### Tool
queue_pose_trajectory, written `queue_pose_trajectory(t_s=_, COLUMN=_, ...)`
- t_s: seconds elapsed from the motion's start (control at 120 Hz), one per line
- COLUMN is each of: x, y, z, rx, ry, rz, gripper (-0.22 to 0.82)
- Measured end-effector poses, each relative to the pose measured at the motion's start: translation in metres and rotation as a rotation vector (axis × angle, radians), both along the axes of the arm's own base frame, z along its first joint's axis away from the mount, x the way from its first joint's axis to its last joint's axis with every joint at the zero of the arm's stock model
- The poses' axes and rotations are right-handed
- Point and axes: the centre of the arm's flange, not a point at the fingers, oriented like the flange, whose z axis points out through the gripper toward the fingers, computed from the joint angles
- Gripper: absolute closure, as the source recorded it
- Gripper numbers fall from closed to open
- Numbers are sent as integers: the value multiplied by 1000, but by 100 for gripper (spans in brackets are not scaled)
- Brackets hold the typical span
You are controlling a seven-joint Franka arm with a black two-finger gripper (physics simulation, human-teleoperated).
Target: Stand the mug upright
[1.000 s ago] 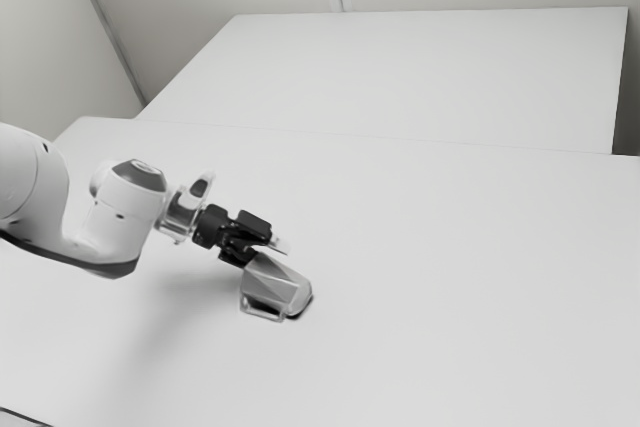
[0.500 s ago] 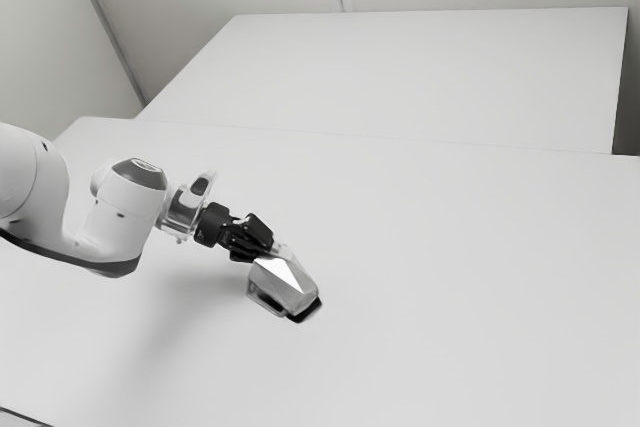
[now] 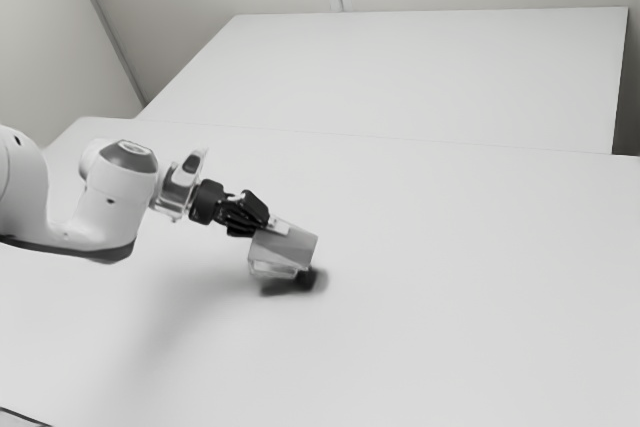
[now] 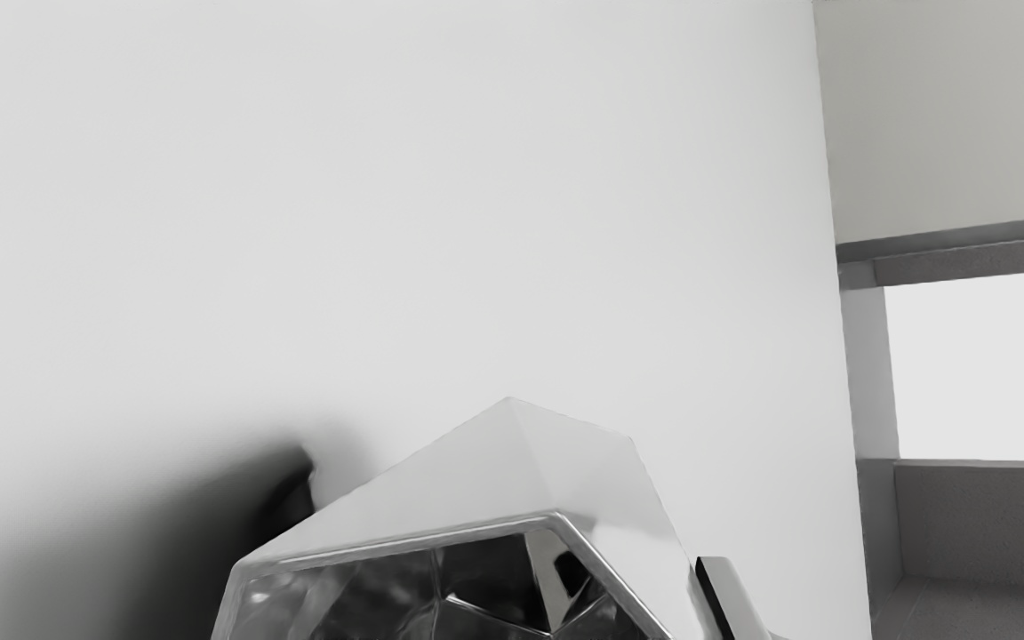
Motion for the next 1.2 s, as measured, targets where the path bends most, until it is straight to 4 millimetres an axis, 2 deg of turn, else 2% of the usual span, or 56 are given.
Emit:
queue_pose_trajectory(t_s=0.225, x=15, y=5, z=22, rx=175, ry=-57, rz=23, gripper=79)
queue_pose_trajectory(t_s=0.4, x=27, y=11, z=41, rx=441, ry=-71, rz=11, gripper=79)
queue_pose_trajectory(t_s=0.533, x=33, y=10, z=50, rx=632, ry=-38, rz=7, gripper=79)
queue_pose_trajectory(t_s=0.658, x=36, y=6, z=50, rx=708, ry=15, rz=62, gripper=79)
queue_pose_trajectory(t_s=0.742, x=38, y=2, z=58, rx=762, ry=48, rz=84, gripper=79)
queue_pose_trajectory(t_s=1.2, x=25, y=-19, z=42, rx=868, ry=339, rz=253, gripper=78)
